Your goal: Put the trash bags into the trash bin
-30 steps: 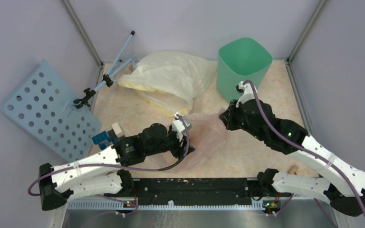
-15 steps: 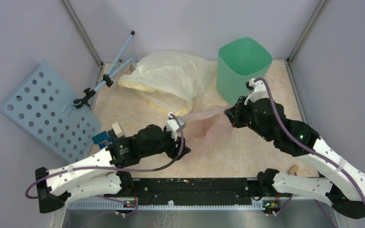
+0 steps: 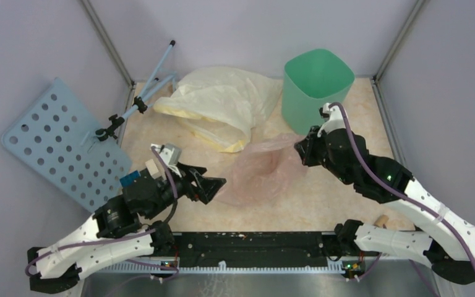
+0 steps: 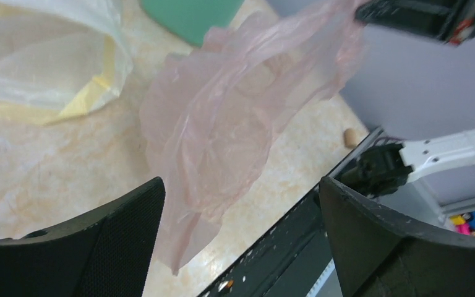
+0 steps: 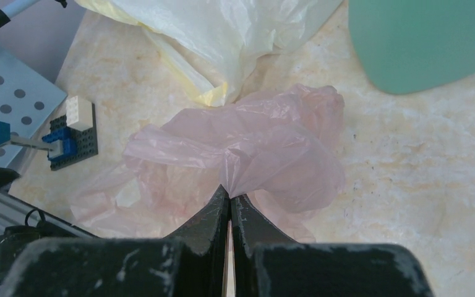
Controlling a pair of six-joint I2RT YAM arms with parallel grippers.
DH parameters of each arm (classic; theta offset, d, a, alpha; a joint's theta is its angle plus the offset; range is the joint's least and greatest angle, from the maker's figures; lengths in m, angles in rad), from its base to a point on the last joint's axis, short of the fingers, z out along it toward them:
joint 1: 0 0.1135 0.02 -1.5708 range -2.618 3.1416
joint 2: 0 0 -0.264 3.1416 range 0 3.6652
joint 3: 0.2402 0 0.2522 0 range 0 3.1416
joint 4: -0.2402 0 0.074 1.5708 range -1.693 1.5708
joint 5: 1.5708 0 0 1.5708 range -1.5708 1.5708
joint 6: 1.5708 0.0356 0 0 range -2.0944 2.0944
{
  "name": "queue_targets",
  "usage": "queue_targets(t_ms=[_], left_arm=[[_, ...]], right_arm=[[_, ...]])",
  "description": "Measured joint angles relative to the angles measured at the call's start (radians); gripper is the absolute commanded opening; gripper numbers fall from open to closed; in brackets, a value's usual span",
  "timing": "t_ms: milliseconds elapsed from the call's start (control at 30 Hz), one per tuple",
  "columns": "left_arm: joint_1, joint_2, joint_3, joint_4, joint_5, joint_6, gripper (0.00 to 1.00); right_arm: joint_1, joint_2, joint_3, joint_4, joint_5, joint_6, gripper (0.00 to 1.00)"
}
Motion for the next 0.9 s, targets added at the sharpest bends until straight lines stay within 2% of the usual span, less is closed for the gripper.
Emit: queue_targets(t_ms=[133, 300, 400, 633, 733, 900], left_arm=[[0.000, 0.010, -0.095, -0.034, 0.006, -0.066, 0.99], [0.000, 0.028, -0.137, -0.109, -0.050, -0.143, 0.98], [0.000, 0.027, -0.151, -0.123, -0.072, -0.180, 0.95], [0.000, 0.054, -0.214, -0.084, -0.024, -0.219, 0.85], [0.000, 0.100, -0.218, -0.059, 0.005, -0.221, 0.86], [0.000, 0.163, -0.221, -0.009, 0.084, -0.223, 0.96]], right_arm=[[0.000, 0.005, 0.000, 0.000, 0.003, 0.000, 0.00], [0.000, 0.015, 0.000, 0.001, 0.002, 0.000, 0.00], [0.000, 0.018, -0.005, 0.003, 0.001, 0.000, 0.00], [0.000, 0.032, -0.020, -0.002, -0.002, 0.000, 0.00], [0.000, 0.030, -0.029, -0.002, -0.002, 0.000, 0.00], [0.000, 0.019, -0.060, -0.002, -0.001, 0.001, 0.00]])
